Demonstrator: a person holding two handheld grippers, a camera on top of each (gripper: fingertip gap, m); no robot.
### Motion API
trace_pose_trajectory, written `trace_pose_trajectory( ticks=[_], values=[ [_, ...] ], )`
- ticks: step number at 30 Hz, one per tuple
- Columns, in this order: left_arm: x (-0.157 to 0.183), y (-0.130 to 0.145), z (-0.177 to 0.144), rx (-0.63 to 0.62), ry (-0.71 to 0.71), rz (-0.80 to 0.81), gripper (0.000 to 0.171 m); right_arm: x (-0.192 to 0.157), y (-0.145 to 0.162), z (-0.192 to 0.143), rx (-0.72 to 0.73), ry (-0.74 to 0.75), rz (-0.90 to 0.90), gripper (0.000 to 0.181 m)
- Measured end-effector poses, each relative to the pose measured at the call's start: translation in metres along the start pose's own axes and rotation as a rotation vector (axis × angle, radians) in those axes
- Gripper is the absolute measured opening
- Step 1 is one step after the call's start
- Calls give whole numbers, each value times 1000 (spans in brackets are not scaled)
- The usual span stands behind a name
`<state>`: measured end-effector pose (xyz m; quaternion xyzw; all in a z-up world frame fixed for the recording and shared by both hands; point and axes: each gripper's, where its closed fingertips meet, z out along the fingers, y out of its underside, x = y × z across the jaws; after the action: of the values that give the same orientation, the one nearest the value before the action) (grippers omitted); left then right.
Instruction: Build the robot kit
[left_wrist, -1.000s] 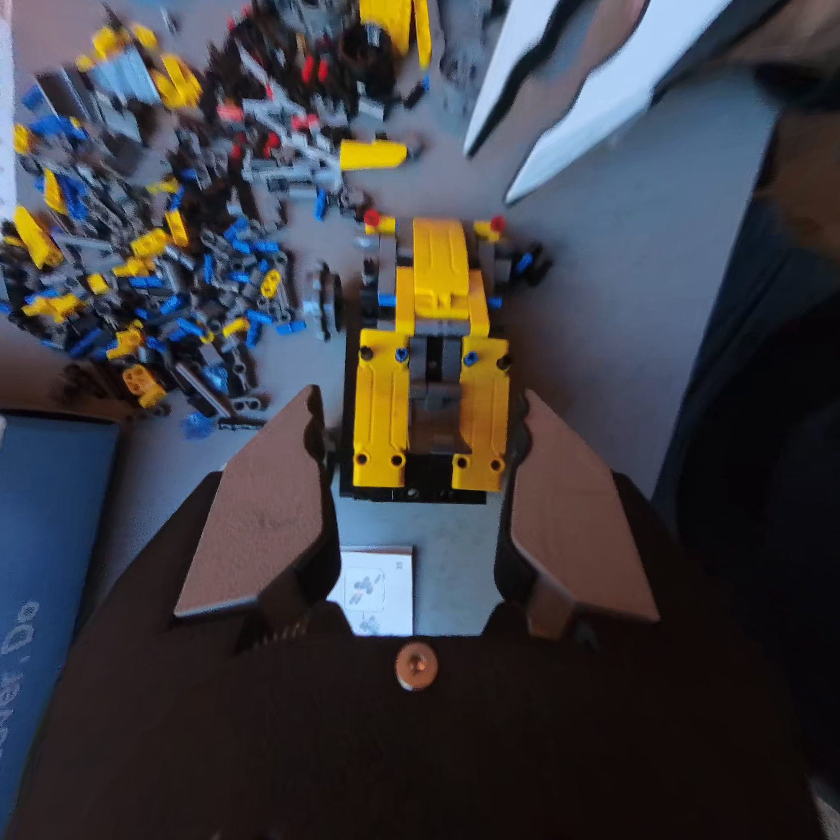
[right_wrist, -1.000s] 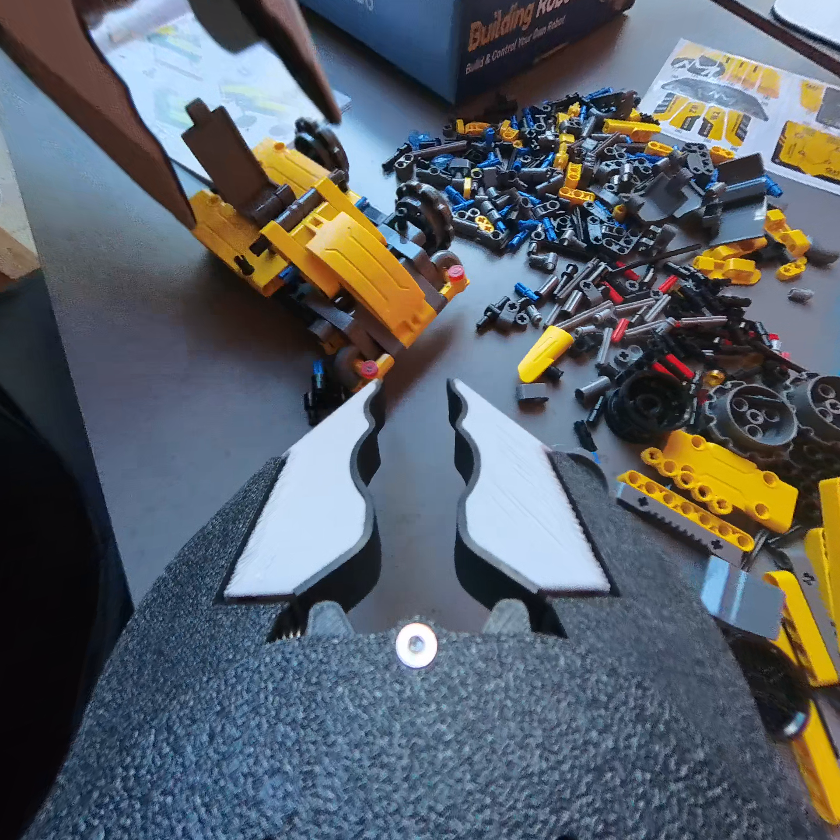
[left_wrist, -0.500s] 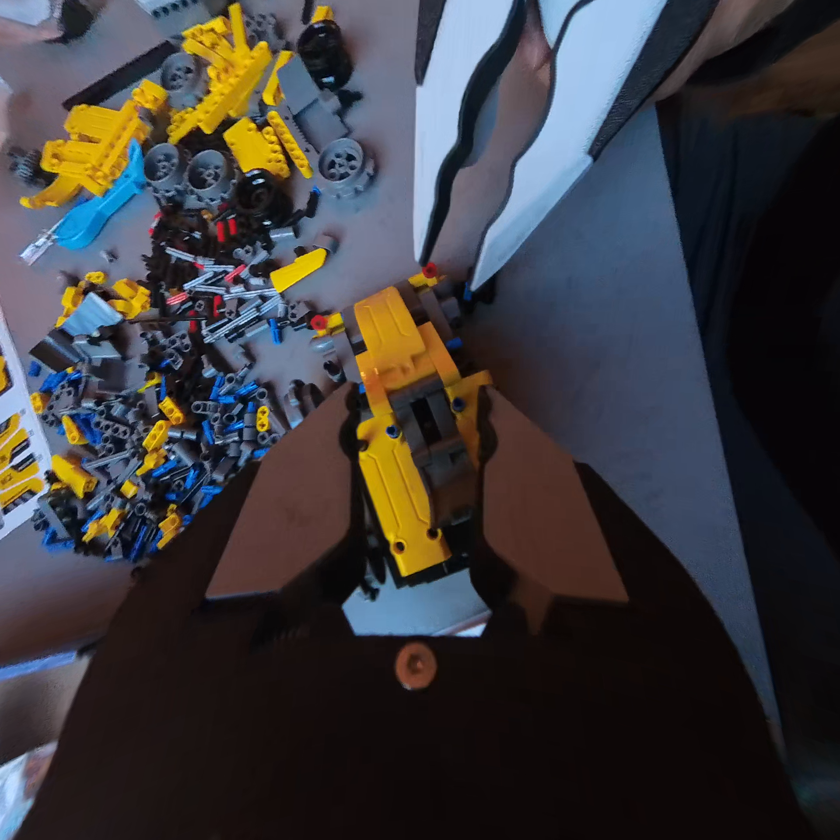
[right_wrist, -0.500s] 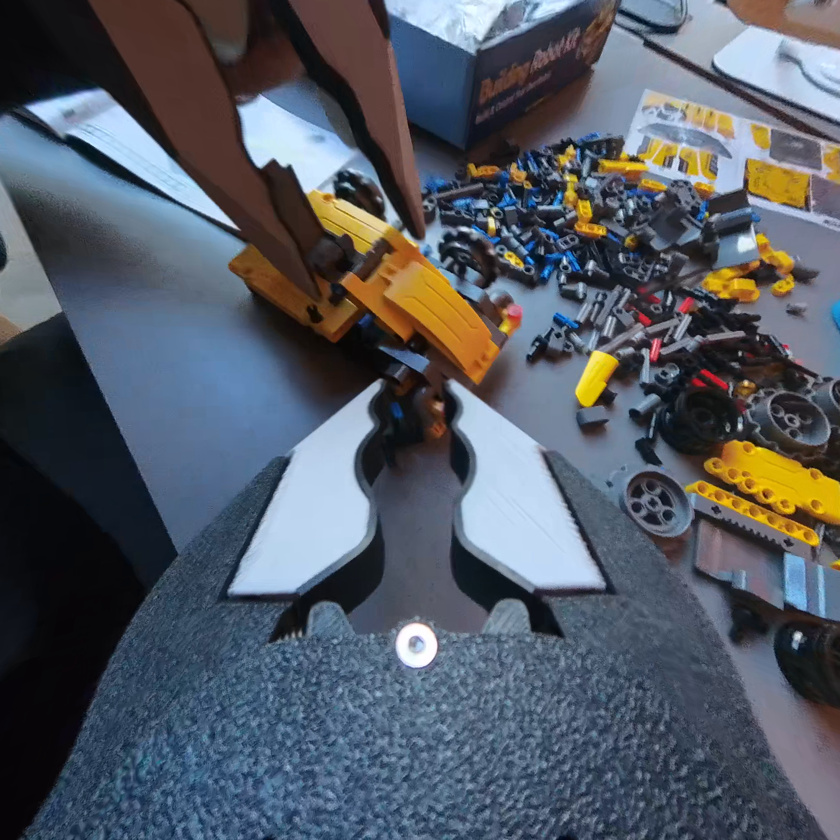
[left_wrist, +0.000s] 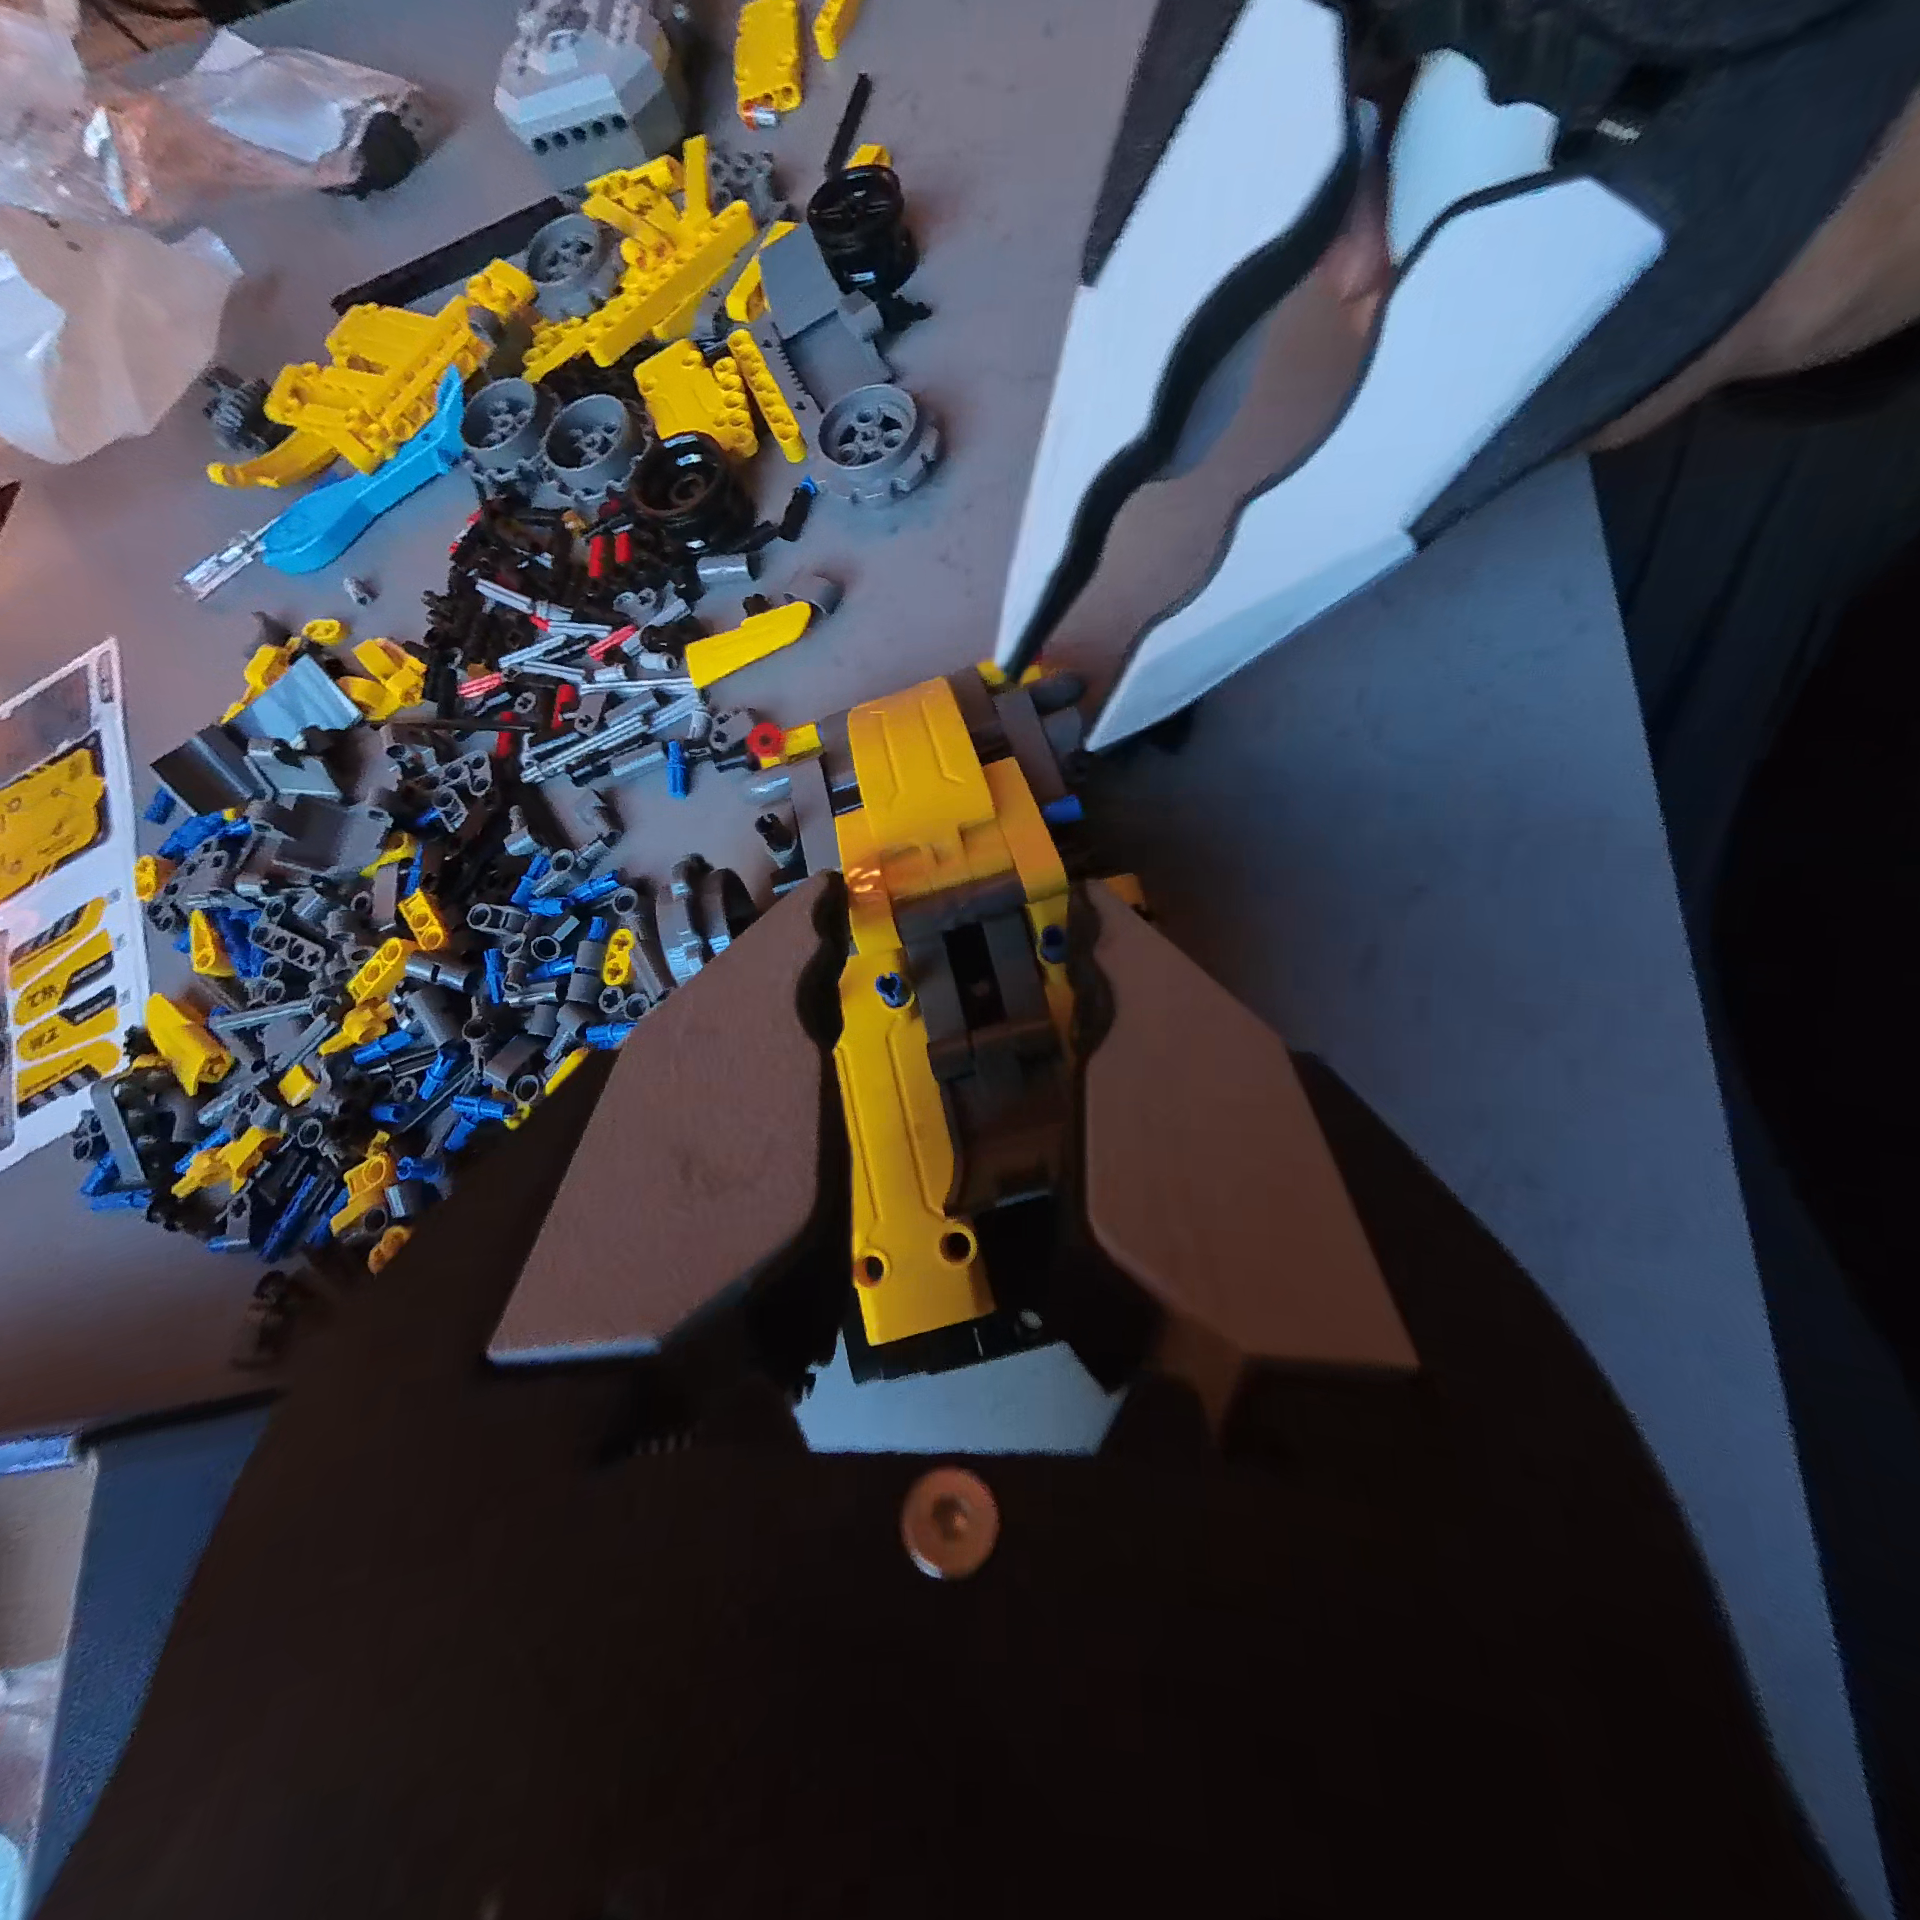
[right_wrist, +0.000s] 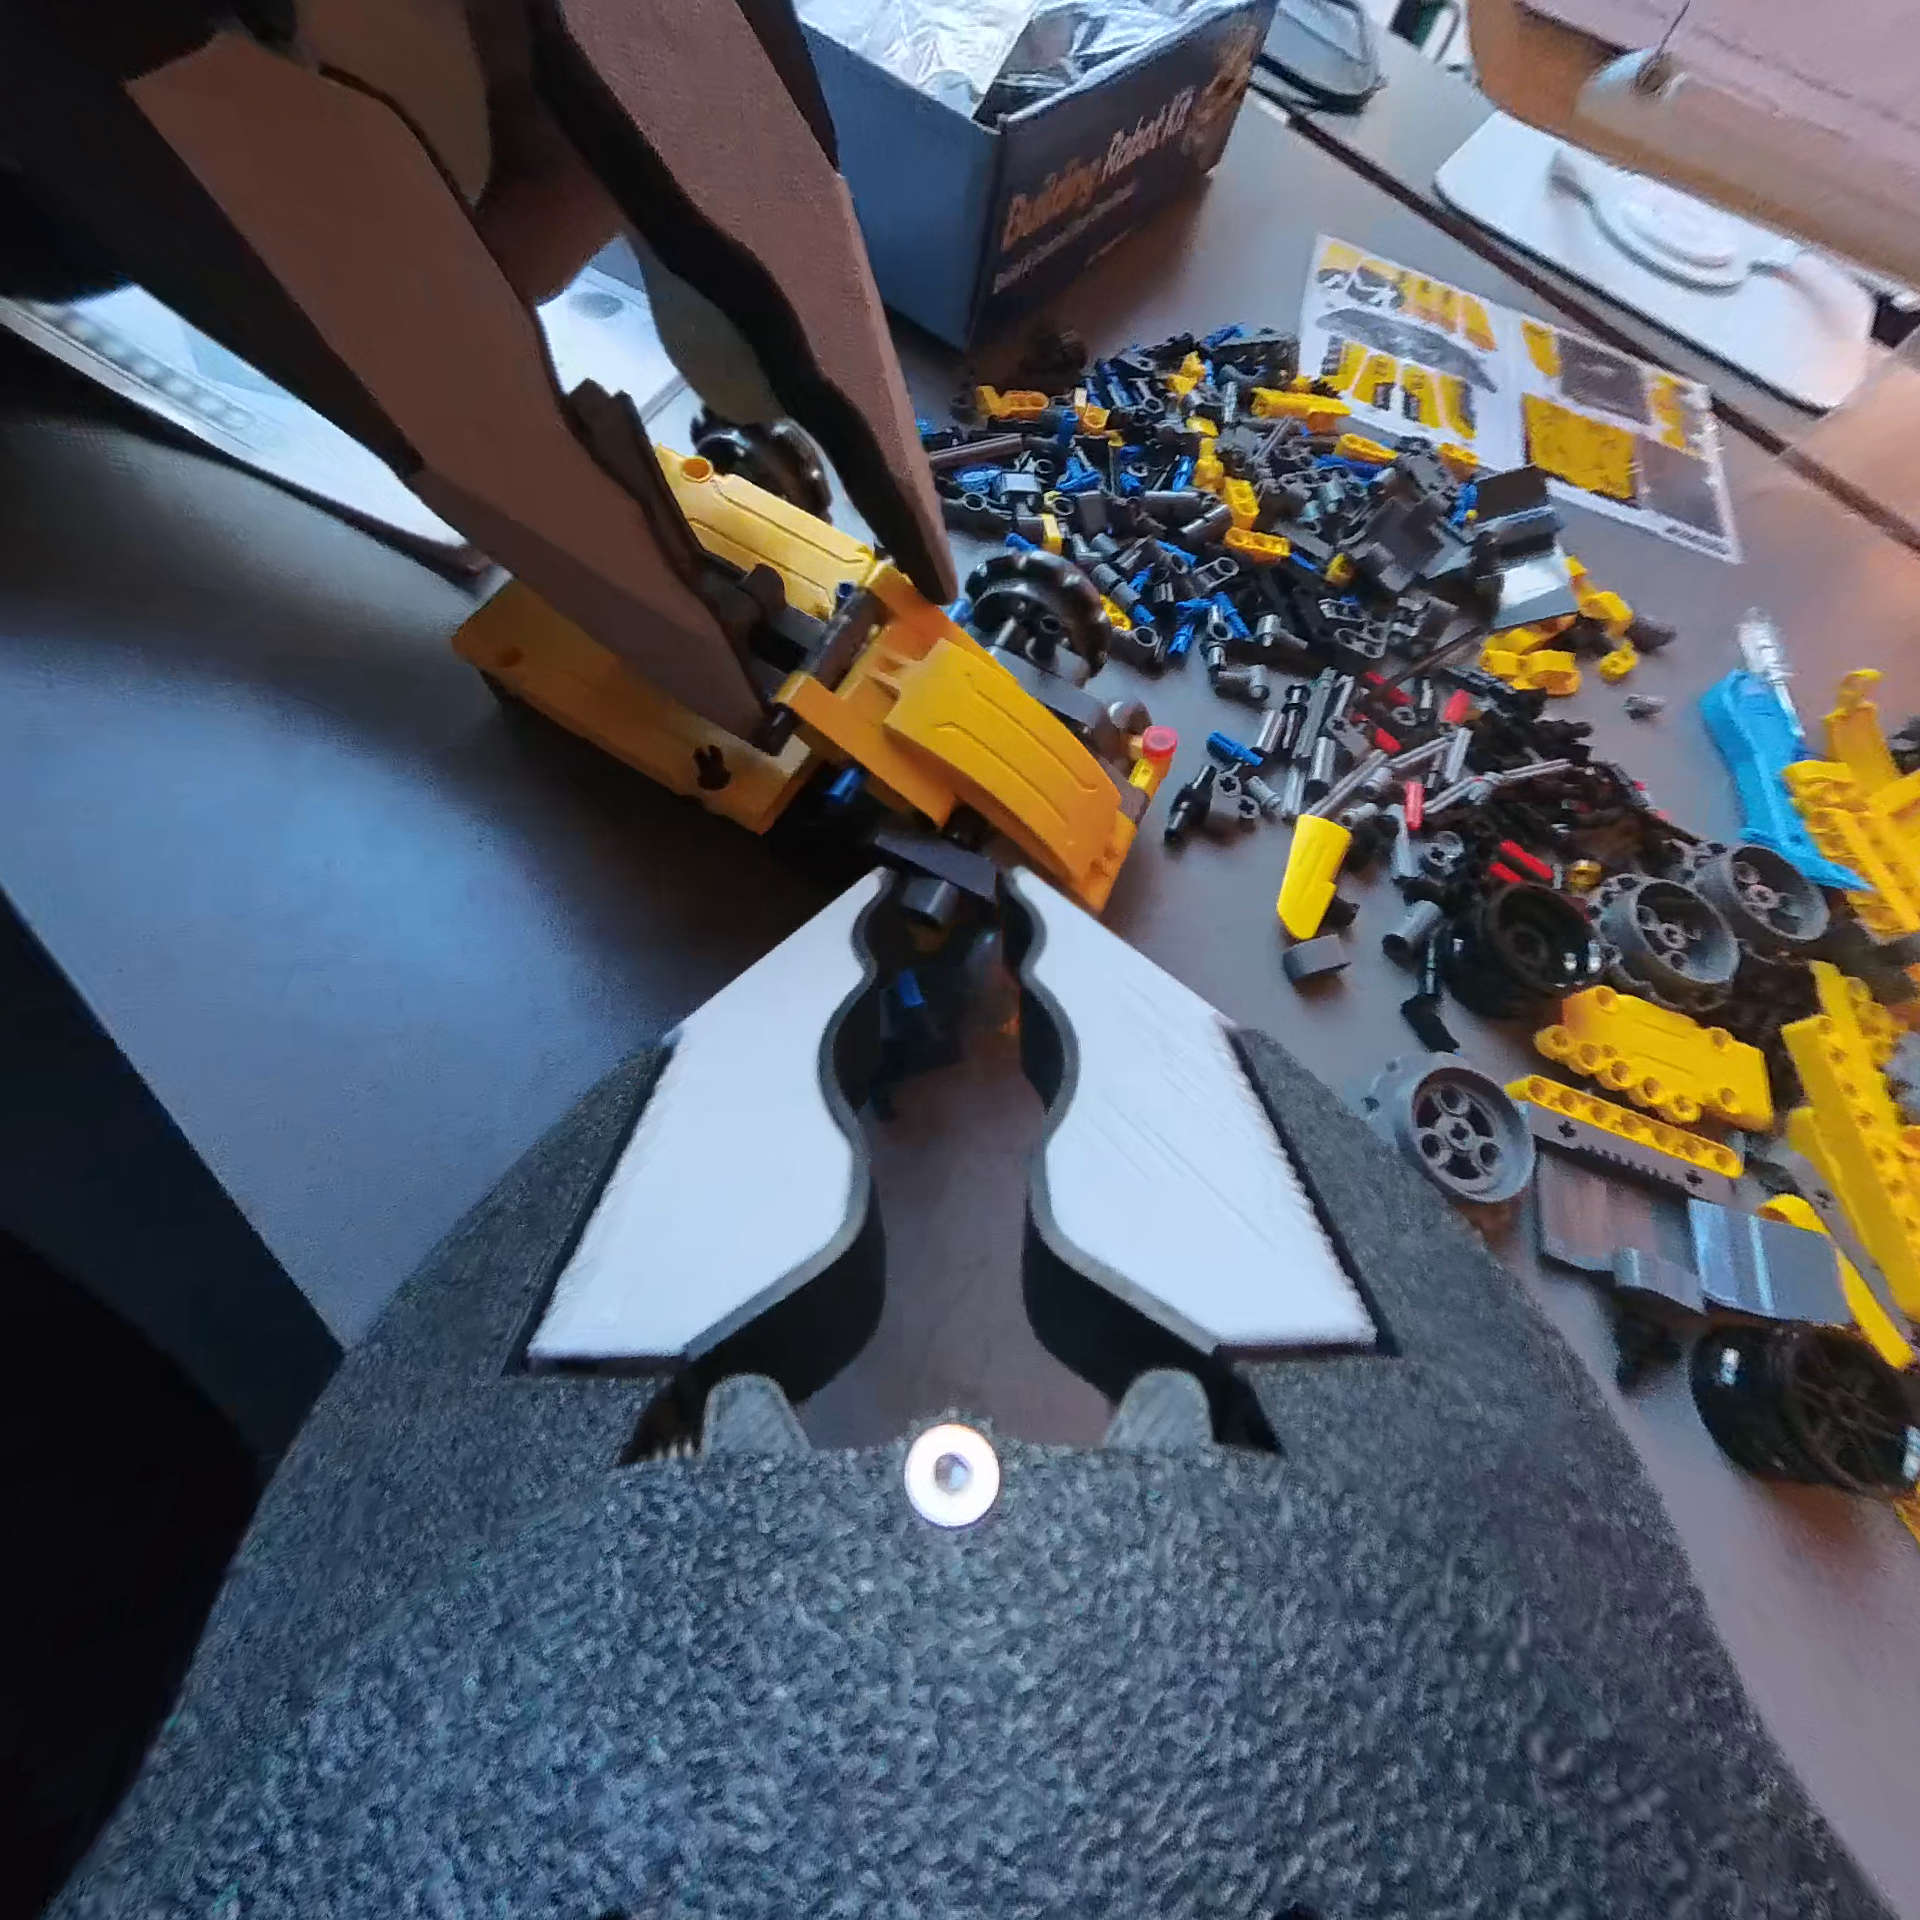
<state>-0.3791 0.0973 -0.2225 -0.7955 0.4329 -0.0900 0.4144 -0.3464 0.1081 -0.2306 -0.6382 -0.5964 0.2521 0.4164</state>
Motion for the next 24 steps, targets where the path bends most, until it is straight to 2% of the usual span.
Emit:
trace_pose_trajectory(
  ticks=[3,6,10,18,24],
  values=[
    [0,0,2,17,-45,0,39,-7,1,-1,-6,16,-60,3],
    [0,0,2,12,-65,15,39,-17,-3,1,3,-27,-77,12],
    [0,1,3,28,-78,12,39,-6,0,5,-35,27,-83,11],
    [0,0,3,53,-72,0,39,-5,0,5,-14,21,-65,12],
    [-1,-2,3,85,-66,-14,39,2,2,-9,29,32,-38,14]
  ],
)
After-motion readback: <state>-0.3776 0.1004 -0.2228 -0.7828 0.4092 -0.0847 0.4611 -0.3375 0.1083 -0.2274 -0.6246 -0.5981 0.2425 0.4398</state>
